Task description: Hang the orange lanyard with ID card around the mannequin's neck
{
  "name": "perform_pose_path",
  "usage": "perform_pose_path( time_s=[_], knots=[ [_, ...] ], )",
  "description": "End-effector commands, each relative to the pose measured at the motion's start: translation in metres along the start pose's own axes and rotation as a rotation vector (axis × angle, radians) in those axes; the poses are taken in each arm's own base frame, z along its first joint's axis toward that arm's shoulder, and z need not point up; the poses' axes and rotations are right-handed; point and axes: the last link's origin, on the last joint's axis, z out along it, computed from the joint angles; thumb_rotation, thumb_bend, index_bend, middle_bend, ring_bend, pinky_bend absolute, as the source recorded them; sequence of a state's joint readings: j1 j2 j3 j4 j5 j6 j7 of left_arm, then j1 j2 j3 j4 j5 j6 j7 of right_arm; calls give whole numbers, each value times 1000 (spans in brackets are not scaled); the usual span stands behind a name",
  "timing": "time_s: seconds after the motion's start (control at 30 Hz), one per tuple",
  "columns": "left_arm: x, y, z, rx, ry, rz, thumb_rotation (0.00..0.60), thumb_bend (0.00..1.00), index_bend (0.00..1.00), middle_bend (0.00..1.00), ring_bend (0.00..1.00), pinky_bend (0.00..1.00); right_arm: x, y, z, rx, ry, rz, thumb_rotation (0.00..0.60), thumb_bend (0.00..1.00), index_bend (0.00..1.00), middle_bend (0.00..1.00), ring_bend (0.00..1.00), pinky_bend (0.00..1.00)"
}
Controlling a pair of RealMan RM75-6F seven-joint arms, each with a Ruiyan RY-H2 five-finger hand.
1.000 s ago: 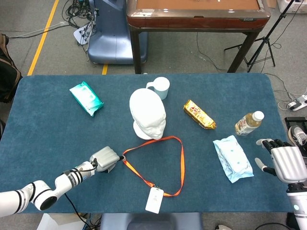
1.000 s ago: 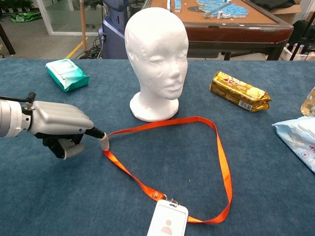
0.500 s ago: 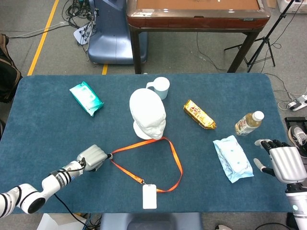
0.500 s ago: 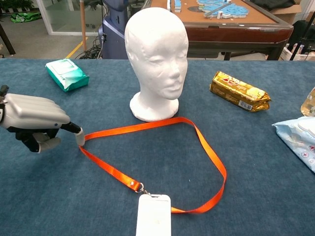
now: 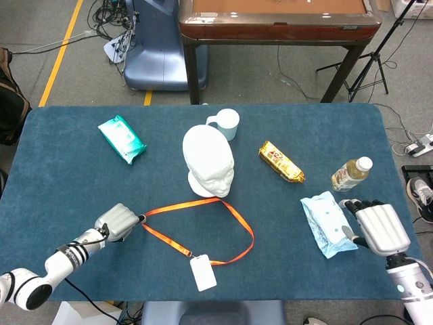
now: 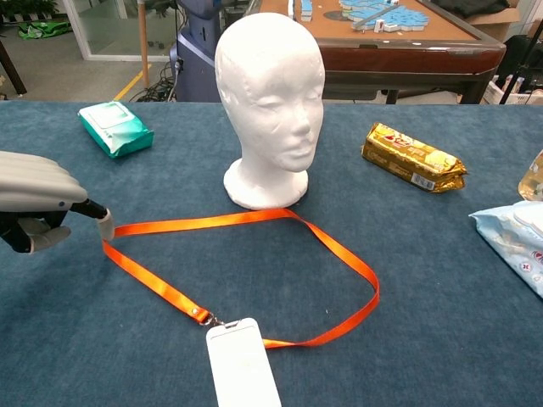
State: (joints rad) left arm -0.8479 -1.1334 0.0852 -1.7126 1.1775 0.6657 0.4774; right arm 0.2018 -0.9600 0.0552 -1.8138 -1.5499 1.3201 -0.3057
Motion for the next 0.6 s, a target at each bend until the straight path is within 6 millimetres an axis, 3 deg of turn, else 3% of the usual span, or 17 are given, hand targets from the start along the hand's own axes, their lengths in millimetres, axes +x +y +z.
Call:
perform_pose_path(
  time_s=[0.03, 0.13, 0.33, 0.6],
  knots=[
    [1, 1, -1, 1, 2, -1, 600, 655, 253, 1000, 1000, 858, 3, -19, 11, 94, -55, -29, 600, 491, 355, 857, 914, 881],
    [2, 2, -2, 0, 5, -2, 600, 656, 253, 1000, 1000, 858, 6, -41, 25, 200, -111, -62, 600, 664, 348, 936, 997, 971],
    [3, 3, -6, 3, 20, -8, 600, 656, 254, 1000, 1000, 858, 10, -79, 54, 351, -188, -98, 600, 968, 310, 1000, 1000, 1000],
    [1, 2, -8, 11, 22, -17, 600, 656, 253, 1000, 1000, 858, -6, -122, 85, 480, -325, -116, 600, 1000, 279, 1000, 1000, 1000]
  ],
)
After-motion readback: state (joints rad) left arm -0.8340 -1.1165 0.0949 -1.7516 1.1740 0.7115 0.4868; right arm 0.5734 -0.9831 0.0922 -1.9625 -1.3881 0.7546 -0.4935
